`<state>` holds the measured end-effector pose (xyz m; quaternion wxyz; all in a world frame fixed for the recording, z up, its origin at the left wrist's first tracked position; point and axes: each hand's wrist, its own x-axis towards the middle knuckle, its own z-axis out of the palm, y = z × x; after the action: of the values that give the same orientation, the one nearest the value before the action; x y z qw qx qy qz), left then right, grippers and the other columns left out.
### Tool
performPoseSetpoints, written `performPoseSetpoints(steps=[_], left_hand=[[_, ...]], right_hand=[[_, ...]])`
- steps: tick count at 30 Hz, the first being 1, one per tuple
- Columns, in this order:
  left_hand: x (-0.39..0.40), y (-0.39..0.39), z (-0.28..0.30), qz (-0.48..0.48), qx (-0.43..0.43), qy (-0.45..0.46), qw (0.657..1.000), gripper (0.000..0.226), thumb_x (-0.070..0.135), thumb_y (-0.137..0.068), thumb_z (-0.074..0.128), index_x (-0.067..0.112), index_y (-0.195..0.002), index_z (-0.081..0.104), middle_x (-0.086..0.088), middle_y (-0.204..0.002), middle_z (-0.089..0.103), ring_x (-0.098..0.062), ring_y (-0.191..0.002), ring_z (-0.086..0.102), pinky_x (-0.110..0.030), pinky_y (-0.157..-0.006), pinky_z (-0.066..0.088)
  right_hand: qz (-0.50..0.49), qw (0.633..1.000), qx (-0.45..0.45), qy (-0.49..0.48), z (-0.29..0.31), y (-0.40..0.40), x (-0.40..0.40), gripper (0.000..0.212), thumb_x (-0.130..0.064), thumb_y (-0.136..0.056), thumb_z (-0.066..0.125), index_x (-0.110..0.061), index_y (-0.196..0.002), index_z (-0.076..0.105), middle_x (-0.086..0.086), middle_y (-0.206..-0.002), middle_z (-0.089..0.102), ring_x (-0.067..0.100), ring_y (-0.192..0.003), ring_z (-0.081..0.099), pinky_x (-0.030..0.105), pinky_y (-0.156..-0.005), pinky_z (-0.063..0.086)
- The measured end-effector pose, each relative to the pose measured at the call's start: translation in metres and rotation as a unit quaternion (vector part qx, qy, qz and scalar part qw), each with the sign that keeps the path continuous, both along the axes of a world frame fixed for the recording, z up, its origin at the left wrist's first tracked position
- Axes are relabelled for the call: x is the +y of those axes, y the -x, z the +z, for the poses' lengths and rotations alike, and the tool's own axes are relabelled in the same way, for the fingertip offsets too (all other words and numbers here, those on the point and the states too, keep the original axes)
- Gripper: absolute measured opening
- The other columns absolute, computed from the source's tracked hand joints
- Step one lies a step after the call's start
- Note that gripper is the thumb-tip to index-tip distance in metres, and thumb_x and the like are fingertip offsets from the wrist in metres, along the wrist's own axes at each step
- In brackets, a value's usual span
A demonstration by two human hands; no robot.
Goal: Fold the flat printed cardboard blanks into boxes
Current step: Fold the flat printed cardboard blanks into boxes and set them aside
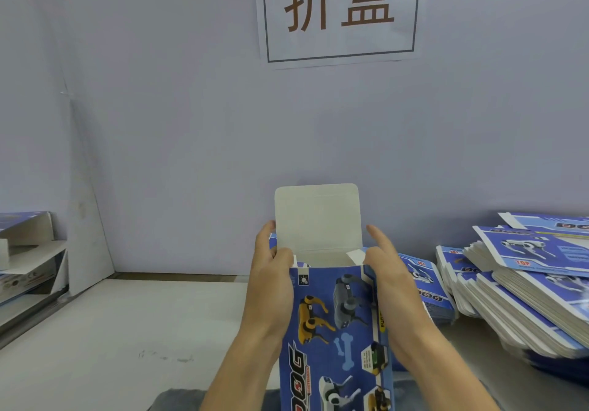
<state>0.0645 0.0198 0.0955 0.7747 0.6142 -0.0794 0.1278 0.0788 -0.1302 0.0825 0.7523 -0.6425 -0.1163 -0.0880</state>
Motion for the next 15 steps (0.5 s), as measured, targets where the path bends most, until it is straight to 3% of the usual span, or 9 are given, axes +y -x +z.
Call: performPoseSetpoints(steps=[2, 4, 6, 7, 9, 11, 12, 15], left_hand=[[-0.001, 0.0, 0.0, 0.006, -0.001, 0.005, 1.0, 0.037, 0.01, -0.103, 0.037, 0.04, -0.112, 0.057, -0.012, -0.088, 0.074, -0.026, -0.068, 0.073, -0.032, -0.051, 0.056], [-0.003, -0.001, -0.002, 0.036, -0.022, 0.003, 0.999, 0.028, 0.01, -0.102, 0.038, 0.03, -0.103, 0.058, -0.022, -0.082, 0.065, -0.029, -0.064, 0.066, -0.035, -0.054, 0.052], [-0.005, 0.0, -0.005, 0.059, -0.066, 0.022, 0.996, 0.019, 0.019, -0.099, 0.04, 0.016, -0.091, 0.058, -0.025, -0.08, 0.06, -0.031, -0.065, 0.061, -0.036, -0.057, 0.049], [-0.005, 0.001, -0.005, 0.077, -0.078, 0.036, 0.993, 0.025, 0.026, -0.096, 0.041, 0.014, -0.084, 0.059, -0.018, -0.077, 0.062, -0.028, -0.064, 0.062, -0.033, -0.054, 0.05], [-0.005, 0.0, -0.008, 0.112, -0.066, 0.063, 0.989, 0.034, 0.034, -0.096, 0.042, 0.018, -0.075, 0.063, -0.011, -0.084, 0.069, -0.023, -0.066, 0.069, -0.027, -0.048, 0.051], [-0.004, -0.003, -0.012, 0.117, -0.037, 0.078, 0.989, 0.039, 0.029, -0.103, 0.04, 0.019, -0.071, 0.06, -0.015, -0.097, 0.07, -0.028, -0.078, 0.074, -0.026, -0.046, 0.05], [-0.004, -0.005, -0.013, 0.111, -0.027, 0.082, 0.99, 0.04, 0.028, -0.104, 0.039, 0.019, -0.07, 0.057, -0.018, -0.098, 0.07, -0.031, -0.082, 0.075, -0.026, -0.045, 0.05], [-0.004, -0.008, -0.012, 0.121, -0.018, 0.076, 0.99, 0.041, 0.027, -0.105, 0.04, 0.02, -0.066, 0.054, -0.017, -0.093, 0.071, -0.032, -0.08, 0.075, -0.024, -0.042, 0.047]], right_hand=[[0.023, 1.0, -0.005, -0.009, 0.001, 0.0, 0.0, 0.047, -0.034, -0.078, 0.048, -0.04, -0.124, 0.058, 0.005, -0.094, 0.076, 0.023, -0.09, 0.075, 0.046, -0.078, 0.06], [0.007, 1.0, -0.005, -0.025, 0.0, 0.001, 0.001, 0.035, -0.037, -0.073, 0.049, -0.039, -0.105, 0.063, 0.022, -0.092, 0.065, 0.029, -0.086, 0.068, 0.055, -0.079, 0.054], [-0.002, 0.999, -0.017, -0.046, -0.004, -0.001, 0.001, 0.02, -0.041, -0.079, 0.053, -0.034, -0.094, 0.064, 0.016, -0.09, 0.064, 0.03, -0.085, 0.066, 0.049, -0.079, 0.052], [-0.003, 0.998, -0.021, -0.054, -0.007, -0.001, 0.001, 0.02, -0.045, -0.087, 0.053, -0.031, -0.096, 0.066, 0.01, -0.097, 0.069, 0.028, -0.092, 0.069, 0.047, -0.084, 0.053], [-0.027, 0.997, -0.012, -0.067, -0.01, 0.0, -0.001, 0.042, -0.051, -0.1, 0.042, -0.02, -0.105, 0.07, 0.006, -0.109, 0.073, 0.024, -0.101, 0.071, 0.044, -0.089, 0.057], [-0.056, 0.995, -0.008, -0.081, -0.009, -0.001, -0.003, 0.054, -0.05, -0.103, 0.032, -0.012, -0.104, 0.07, -0.003, -0.096, 0.077, 0.011, -0.087, 0.074, 0.03, -0.071, 0.061], [-0.06, 0.995, -0.003, -0.079, -0.009, -0.002, -0.003, 0.054, -0.05, -0.104, 0.031, -0.014, -0.099, 0.071, -0.001, -0.094, 0.078, 0.015, -0.084, 0.075, 0.031, -0.067, 0.061], [-0.053, 0.996, 0.0, -0.07, -0.01, 0.003, -0.001, 0.052, -0.054, -0.102, 0.031, -0.027, -0.082, 0.071, 0.013, -0.102, 0.076, 0.032, -0.09, 0.074, 0.048, -0.08, 0.06]])
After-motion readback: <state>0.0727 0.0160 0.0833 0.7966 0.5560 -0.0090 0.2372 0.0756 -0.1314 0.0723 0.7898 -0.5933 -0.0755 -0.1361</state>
